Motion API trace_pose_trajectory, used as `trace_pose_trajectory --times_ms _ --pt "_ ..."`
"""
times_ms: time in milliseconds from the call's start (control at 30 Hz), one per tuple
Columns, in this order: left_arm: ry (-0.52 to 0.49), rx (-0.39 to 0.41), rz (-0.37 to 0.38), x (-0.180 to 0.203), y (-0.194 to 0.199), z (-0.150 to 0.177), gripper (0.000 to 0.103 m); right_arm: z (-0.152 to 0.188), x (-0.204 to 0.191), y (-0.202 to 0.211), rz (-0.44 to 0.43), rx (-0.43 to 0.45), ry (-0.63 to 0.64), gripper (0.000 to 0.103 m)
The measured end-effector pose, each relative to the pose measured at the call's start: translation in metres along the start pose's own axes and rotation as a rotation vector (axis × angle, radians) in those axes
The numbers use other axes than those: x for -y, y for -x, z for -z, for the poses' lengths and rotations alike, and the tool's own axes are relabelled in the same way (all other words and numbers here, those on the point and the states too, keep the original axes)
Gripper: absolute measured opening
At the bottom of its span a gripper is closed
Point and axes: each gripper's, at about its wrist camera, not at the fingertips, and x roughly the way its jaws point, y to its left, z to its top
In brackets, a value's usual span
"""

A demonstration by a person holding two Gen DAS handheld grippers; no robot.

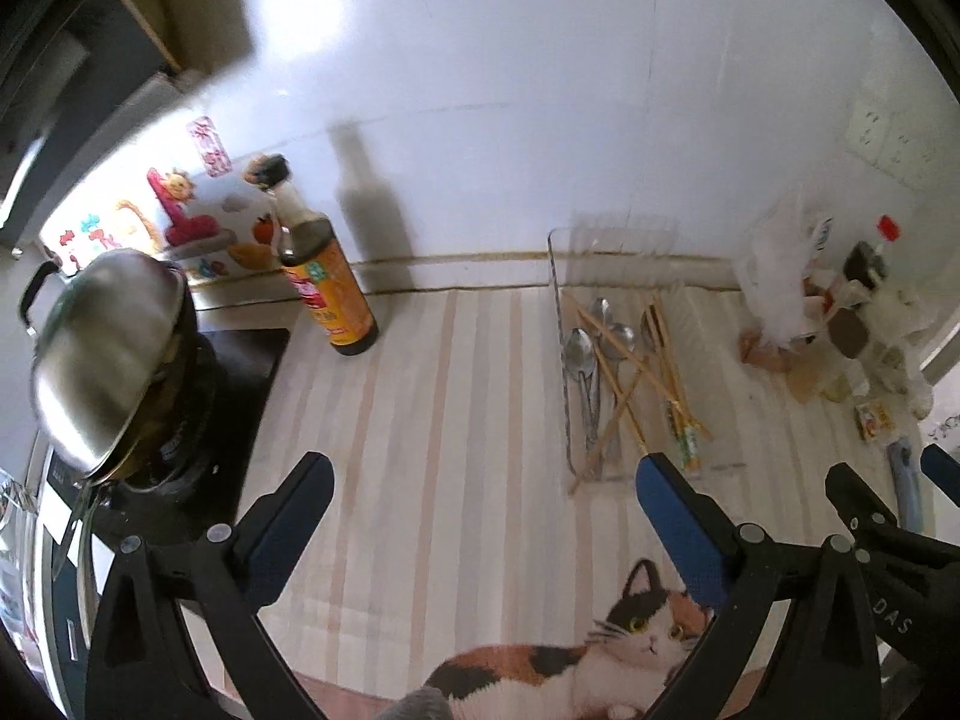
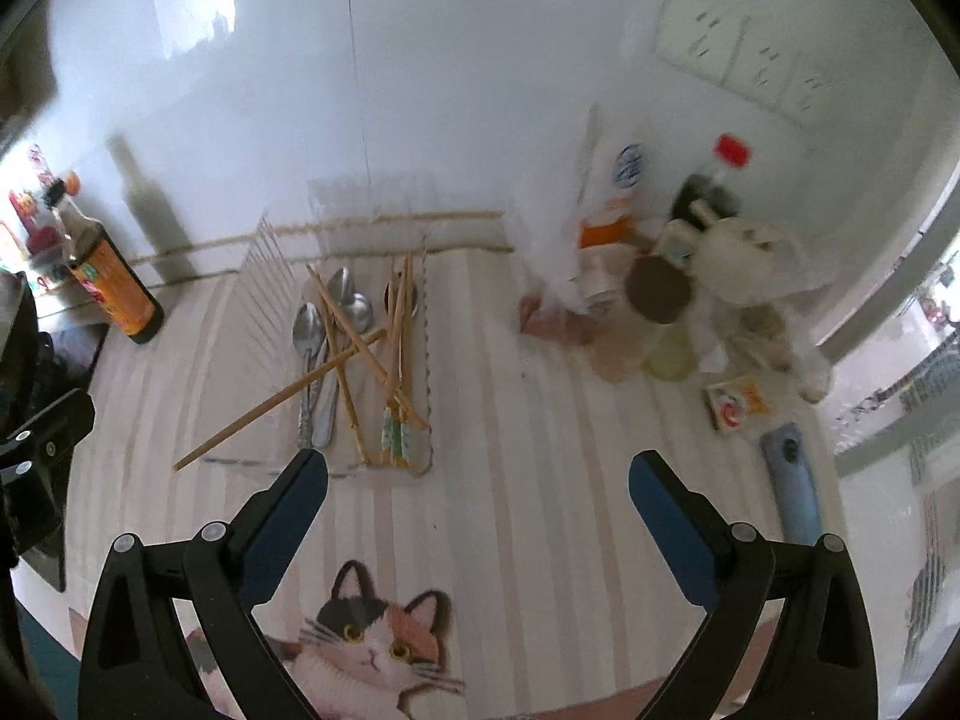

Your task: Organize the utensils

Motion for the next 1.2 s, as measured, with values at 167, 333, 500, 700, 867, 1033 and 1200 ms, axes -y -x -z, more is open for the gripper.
trace_pose_trajectory --times_ms 167,333,500,700,867,1033,1200 --pt "0.036 0.052 0.013 -0.003 0.046 0.026 0.103 0.024 0.009 0.056 0.003 0.088 -0.002 0.102" --pt "0.049 0.11 0.003 -0.001 0.092 0.051 0.103 0.05 0.024 0.112 0.003 0.182 -0.006 0.102" --pt "0.052 0.161 0.004 0.003 0.139 0.074 0.103 0.075 0.036 0.155 -0.015 0.233 0.007 0.102" --pt "0.063 0.196 0.017 0.007 0.177 0.1 0.103 0.103 0.05 0.202 -0.007 0.305 0.005 0.102" --pt "0.046 0.217 0.015 0.011 0.194 0.111 0.103 0.119 0.055 0.23 -0.004 0.344 0.015 0.102" --pt "0.042 0.235 0.007 0.014 0.203 0.115 0.103 0.127 0.059 0.246 0.003 0.361 0.015 0.102" --pt "0.039 0.235 -0.002 0.017 0.205 0.117 0.103 0.134 0.06 0.251 0.001 0.363 0.018 0.103"
